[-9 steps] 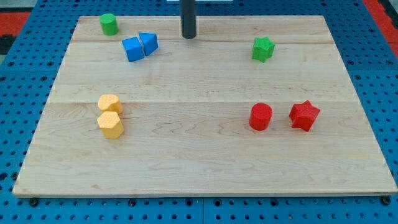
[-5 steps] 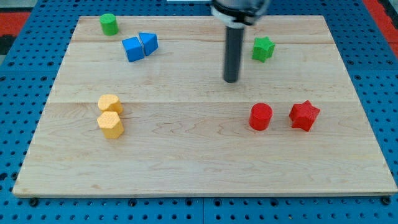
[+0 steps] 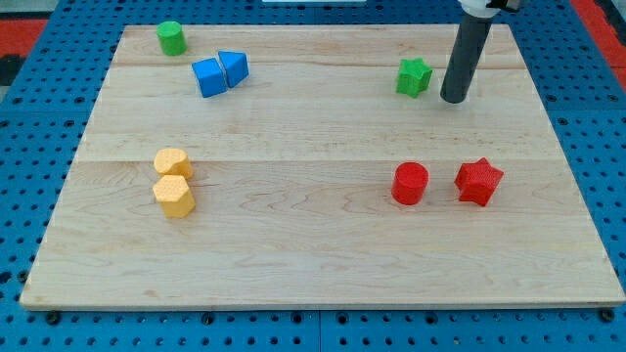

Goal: Place the green star parallel to the green circle

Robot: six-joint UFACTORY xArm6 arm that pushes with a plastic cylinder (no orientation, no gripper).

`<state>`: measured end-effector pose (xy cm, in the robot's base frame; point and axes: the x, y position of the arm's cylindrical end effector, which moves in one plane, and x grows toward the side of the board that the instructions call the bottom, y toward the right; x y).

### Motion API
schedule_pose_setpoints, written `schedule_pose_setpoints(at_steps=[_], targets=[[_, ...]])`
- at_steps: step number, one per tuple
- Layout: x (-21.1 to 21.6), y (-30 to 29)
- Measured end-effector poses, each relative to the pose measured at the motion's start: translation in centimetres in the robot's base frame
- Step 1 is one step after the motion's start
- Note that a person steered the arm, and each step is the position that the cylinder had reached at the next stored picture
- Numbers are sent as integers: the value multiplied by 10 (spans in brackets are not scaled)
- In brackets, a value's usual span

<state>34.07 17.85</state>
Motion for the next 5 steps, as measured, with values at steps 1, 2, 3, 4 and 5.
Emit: schedule_pose_setpoints(at_steps=[1,2,3,4,5], targets=[[-1,0],[-7,0],[-7,0],[-15,-14],[-28,-28]])
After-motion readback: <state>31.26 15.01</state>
